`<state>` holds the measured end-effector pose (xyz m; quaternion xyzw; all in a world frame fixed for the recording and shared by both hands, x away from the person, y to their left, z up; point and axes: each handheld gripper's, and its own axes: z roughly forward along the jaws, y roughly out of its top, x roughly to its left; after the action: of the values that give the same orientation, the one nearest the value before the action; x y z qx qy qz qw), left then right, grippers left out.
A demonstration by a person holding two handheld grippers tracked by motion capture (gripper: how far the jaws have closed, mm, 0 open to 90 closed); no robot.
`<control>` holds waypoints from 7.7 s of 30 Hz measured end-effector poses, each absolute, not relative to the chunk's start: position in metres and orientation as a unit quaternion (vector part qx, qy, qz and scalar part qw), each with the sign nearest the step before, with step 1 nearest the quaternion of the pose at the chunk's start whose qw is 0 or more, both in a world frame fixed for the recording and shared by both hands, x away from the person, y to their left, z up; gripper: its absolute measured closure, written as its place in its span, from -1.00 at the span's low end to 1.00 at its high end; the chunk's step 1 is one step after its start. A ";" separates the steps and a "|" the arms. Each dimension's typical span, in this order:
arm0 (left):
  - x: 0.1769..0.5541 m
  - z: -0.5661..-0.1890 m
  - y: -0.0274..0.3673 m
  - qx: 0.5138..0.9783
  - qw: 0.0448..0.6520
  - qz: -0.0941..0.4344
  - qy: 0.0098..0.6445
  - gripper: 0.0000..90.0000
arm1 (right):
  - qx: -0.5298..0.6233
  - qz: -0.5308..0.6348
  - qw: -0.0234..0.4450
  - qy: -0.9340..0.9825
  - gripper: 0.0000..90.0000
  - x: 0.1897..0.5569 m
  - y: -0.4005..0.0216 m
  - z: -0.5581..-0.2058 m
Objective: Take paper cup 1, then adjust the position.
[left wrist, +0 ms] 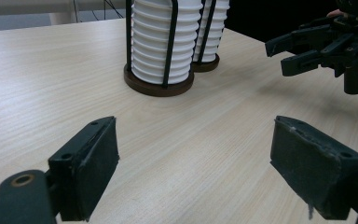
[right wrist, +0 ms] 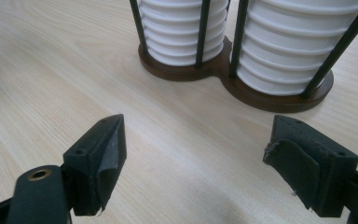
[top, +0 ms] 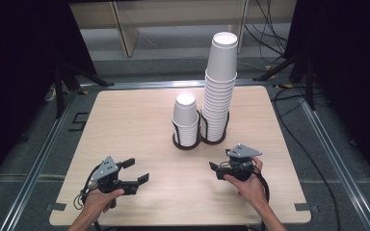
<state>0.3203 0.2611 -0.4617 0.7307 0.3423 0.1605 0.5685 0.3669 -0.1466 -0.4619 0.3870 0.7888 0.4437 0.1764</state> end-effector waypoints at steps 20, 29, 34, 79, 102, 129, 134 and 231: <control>0.319 -0.460 0.262 0.736 0.558 0.164 0.347 -0.67 | 0.363 0.473 0.188 0.780 -0.56 0.369 -0.141 -0.439; 0.319 -0.460 0.262 0.734 0.558 0.164 0.351 -0.67 | 0.344 0.497 0.206 0.770 -0.56 0.377 -0.128 -0.407; 0.320 -0.461 0.262 0.730 0.563 0.163 0.351 -0.67 | 0.342 0.514 0.204 0.760 -0.56 0.383 -0.118 -0.392; 0.322 -0.460 0.266 0.724 0.570 0.169 0.350 -0.67 | 0.418 0.504 0.271 0.705 -0.65 0.451 -0.027 -0.362; 0.322 -0.460 0.266 0.726 0.567 0.165 0.353 -0.67 | 0.456 0.480 0.277 0.696 -0.61 0.467 -0.011 -0.366; 0.322 -0.460 0.266 0.728 0.565 0.166 0.350 -0.67 | 0.442 0.512 0.306 0.670 -0.55 0.453 -0.016 -0.321; 0.322 -0.461 0.266 0.729 0.565 0.165 0.351 -0.67 | 0.431 0.517 0.315 0.670 -0.55 0.451 -0.020 -0.309; 0.306 -0.452 0.243 0.727 0.618 0.127 0.270 -0.67 | 0.246 0.583 0.084 0.770 -0.55 0.344 -0.017 -0.393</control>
<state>0.3062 0.2426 -0.4521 0.7270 0.2699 0.1272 0.6184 0.3443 -0.0174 -0.3930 0.2460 0.7698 0.5829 0.0844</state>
